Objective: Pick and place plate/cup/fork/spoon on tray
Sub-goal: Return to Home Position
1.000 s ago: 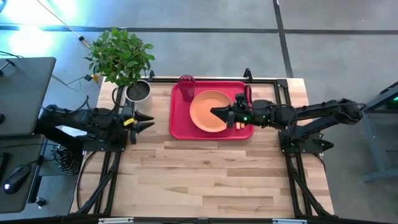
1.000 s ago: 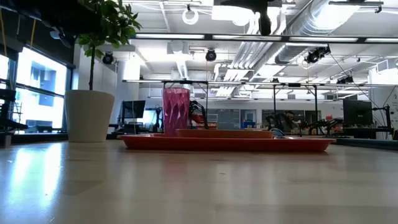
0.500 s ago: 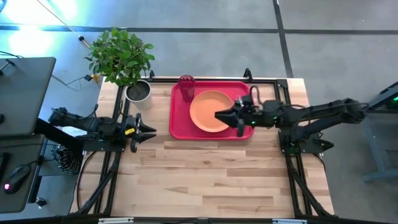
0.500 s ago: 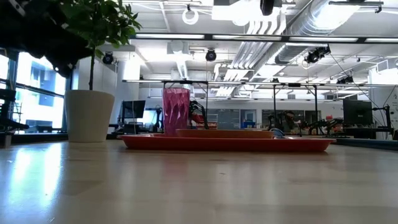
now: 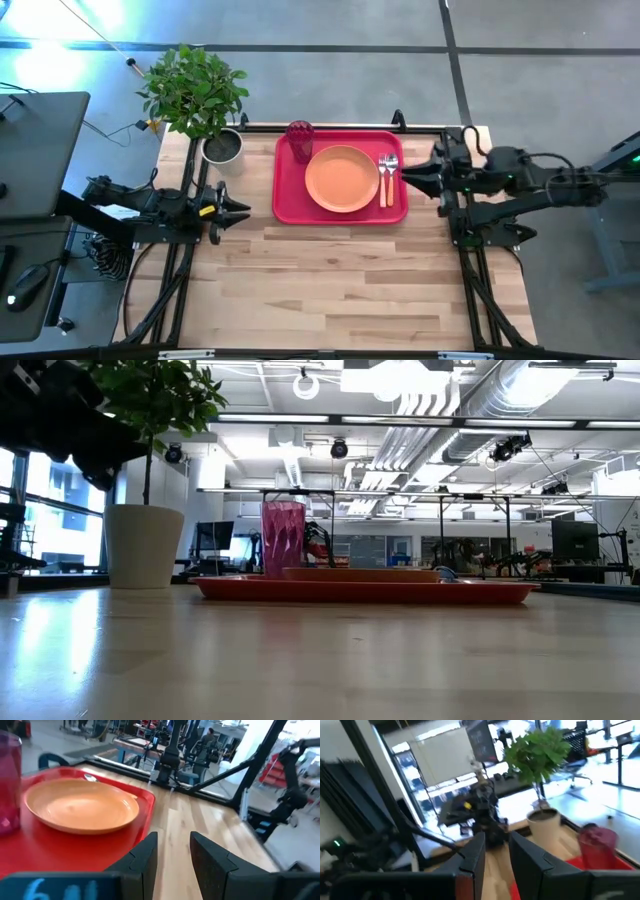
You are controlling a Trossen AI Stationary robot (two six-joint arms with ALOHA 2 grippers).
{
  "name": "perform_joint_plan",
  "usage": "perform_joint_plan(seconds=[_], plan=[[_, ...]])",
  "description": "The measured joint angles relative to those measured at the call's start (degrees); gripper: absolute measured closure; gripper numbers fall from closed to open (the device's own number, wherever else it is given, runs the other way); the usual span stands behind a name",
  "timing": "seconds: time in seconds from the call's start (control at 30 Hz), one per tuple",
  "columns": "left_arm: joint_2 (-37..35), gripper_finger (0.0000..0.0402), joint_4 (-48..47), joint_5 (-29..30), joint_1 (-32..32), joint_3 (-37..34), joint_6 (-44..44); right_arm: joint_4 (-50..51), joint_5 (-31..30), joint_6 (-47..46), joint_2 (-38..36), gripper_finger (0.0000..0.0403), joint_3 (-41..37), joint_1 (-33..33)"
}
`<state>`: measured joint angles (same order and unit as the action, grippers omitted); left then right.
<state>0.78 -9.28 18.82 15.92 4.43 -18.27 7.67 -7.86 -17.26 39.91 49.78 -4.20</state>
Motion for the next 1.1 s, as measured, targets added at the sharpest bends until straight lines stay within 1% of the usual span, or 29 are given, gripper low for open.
perform_joint_plan(seconds=[0.07, 0.17, 0.23, 0.3, 0.33, 0.4, 0.53, 0.63, 0.73, 0.8, 0.9, 1.1], plan=[[0.00, 0.0298, 0.02, 0.69, 0.00, 0.00, 3.47, 3.76, -3.37, 1.25, -1.68, 0.0324, 0.00, -1.82], [0.00, 0.0298, 0.02, 0.86, -0.04, 0.00, 8.26, 10.07, -10.52, 1.41, -3.13, 0.0324, 0.00, -4.12], [0.00, 0.0298, 0.04, 0.91, -0.04, 0.00, 9.93, 14.15, -14.07, 0.85, -3.78, 0.0324, -0.02, -5.09], [0.00, 0.0298, 0.04, 0.91, -0.04, 0.00, 10.81, 16.51, -14.75, 0.82, -4.34, 0.0324, -0.09, -5.71], [0.00, 0.0298, 0.04, 0.92, -0.04, 0.00, 11.14, 15.87, -14.70, 1.16, -4.83, 0.0324, -0.75, -5.91], [0.00, 0.0298, 0.04, 0.93, -0.04, 0.00, 11.39, 12.20, -14.20, 2.89, -7.03, 0.0324, -4.62, -6.08], [0.00, 0.0298, 0.06, 0.93, -0.04, 0.00, 11.39, 1.59, -11.96, 1.83, -13.49, 0.0324, -16.78, -5.93], [0.00, 0.0298, 0.06, 0.91, -0.04, 0.00, 11.41, -5.52, -7.55, 1.48, -17.99, 0.0324, -24.43, -5.99], [0.00, 0.0298, 0.06, 0.93, -0.04, 0.00, 11.46, -8.69, -4.33, 2.04, -21.55, 0.0324, -30.39, -5.99], [0.00, 0.0298, 0.07, 0.91, -0.04, 0.01, 11.46, -10.59, -3.18, 2.22, -23.18, 0.0324, -33.93, -5.99], [0.00, 0.0298, 0.06, 0.91, -0.04, 0.02, 11.47, -15.36, -3.06, 2.30, -24.65, 0.0324, -39.34, -5.99], [0.00, 0.0298, 0.07, 0.91, -0.04, 0.02, 11.46, -26.95, -3.52, 1.86, -25.06, 0.0324, -48.75, -5.99]])
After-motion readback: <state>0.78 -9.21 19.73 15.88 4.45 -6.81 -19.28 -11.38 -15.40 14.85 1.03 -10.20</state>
